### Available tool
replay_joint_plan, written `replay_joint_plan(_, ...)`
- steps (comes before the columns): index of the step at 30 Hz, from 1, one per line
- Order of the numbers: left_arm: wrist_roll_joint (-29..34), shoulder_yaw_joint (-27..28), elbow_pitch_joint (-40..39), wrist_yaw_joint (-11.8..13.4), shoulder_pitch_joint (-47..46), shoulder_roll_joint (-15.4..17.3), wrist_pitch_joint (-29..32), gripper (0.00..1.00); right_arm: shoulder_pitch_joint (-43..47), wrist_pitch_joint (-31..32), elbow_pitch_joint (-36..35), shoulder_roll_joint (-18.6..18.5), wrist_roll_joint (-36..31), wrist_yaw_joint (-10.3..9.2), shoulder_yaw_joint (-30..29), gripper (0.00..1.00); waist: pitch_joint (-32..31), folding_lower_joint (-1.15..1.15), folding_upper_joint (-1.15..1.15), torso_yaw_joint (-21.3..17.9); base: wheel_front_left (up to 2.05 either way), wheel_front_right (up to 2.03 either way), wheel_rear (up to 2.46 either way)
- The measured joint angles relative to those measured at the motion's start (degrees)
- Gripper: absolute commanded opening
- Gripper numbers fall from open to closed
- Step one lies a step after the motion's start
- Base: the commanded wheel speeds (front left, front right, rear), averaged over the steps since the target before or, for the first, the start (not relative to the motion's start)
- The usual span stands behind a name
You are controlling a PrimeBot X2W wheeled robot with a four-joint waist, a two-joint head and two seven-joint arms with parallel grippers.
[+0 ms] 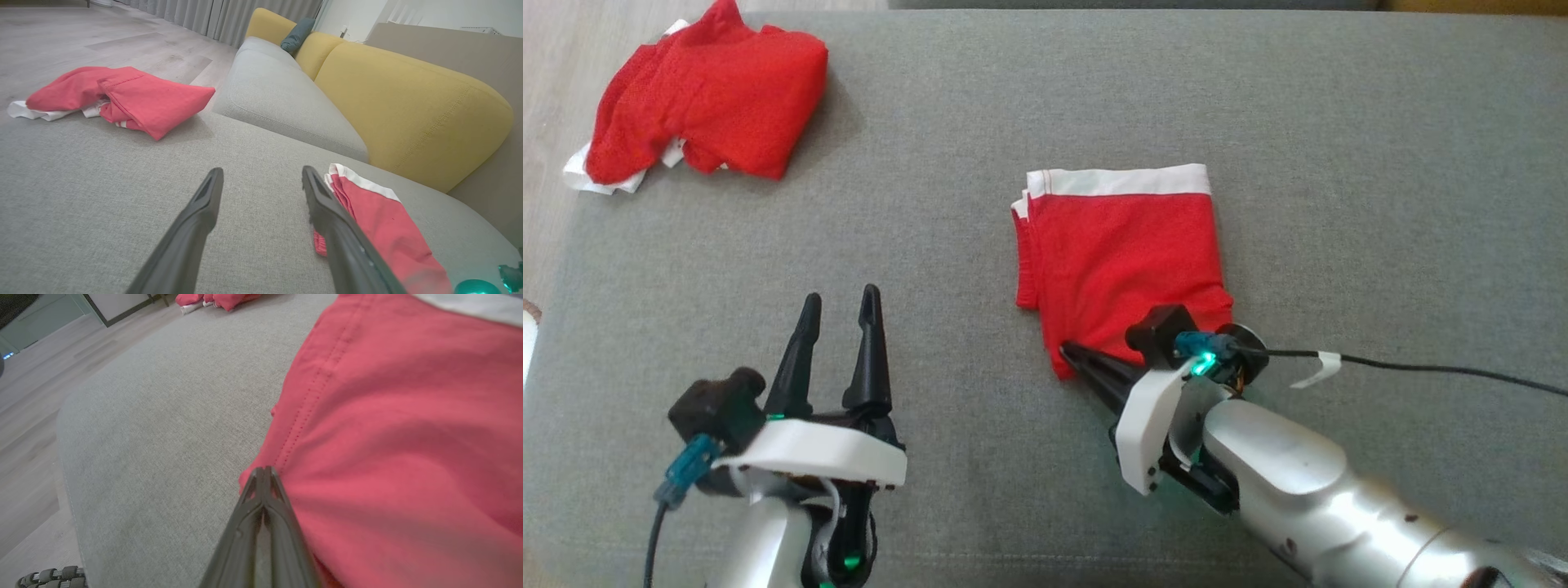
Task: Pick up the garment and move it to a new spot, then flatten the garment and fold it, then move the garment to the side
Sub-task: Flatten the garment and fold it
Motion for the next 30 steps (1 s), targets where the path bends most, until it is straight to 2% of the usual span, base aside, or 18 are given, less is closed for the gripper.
replay_joint_plan(9,0.5,1.4,0.4,0.0,0.0,-0.1,0.0,1.00,-2.5,-6.1,1.9,0.9,2.0,0.00,1.3,0.00,-0.9,0.00,0.00,-0.3,0.00,0.00,0.00)
replay_joint_plan(10,0.5,1.5,0.4,0.0,0.0,-0.1,0.0,1.00,-2.6,-6.8,1.9,0.9,2.1,0.00,0.6,0.11,-1.1,0.00,0.00,-0.5,0.00,0.00,0.00)
replay_joint_plan(11,0.5,1.6,0.4,0.0,0.0,-0.2,0.0,1.00,-2.6,-7.3,1.9,0.9,2.0,0.00,-0.5,0.31,-1.3,0.00,0.00,-0.7,0.00,0.00,0.00)
replay_joint_plan(13,0.5,1.8,0.4,0.0,0.1,-0.2,0.0,1.00,-2.6,-7.8,1.9,0.9,1.8,0.00,-3.3,0.98,-1.8,0.00,0.00,-1.3,0.00,0.00,0.00)
replay_joint_plan(15,0.7,1.9,0.4,0.0,0.2,-0.2,0.0,1.00,-2.6,-8.1,1.5,0.7,0.7,0.00,-7.3,1.00,-2.3,0.00,0.00,-1.9,0.00,0.00,0.00)
replay_joint_plan(20,1.8,2.2,0.3,0.0,0.3,-0.3,0.0,1.00,-1.4,-8.1,-4.1,0.5,-6.9,0.00,-22.8,1.00,-3.7,0.00,0.00,-3.6,0.00,0.00,0.00)
replay_joint_plan(26,2.7,2.4,0.6,0.0,0.8,-0.6,0.0,1.00,10.2,-8.3,-10.7,1.2,-19.0,0.00,-42.8,1.00,-6.0,0.00,0.00,-5.1,0.00,0.00,0.00)
replay_joint_plan(30,3.4,2.4,1.0,0.0,2.3,-0.9,0.0,1.00,17.6,-8.3,-14.8,2.7,-26.9,0.00,-51.9,1.00,-7.7,0.00,0.00,-5.6,0.00,0.00,0.00)
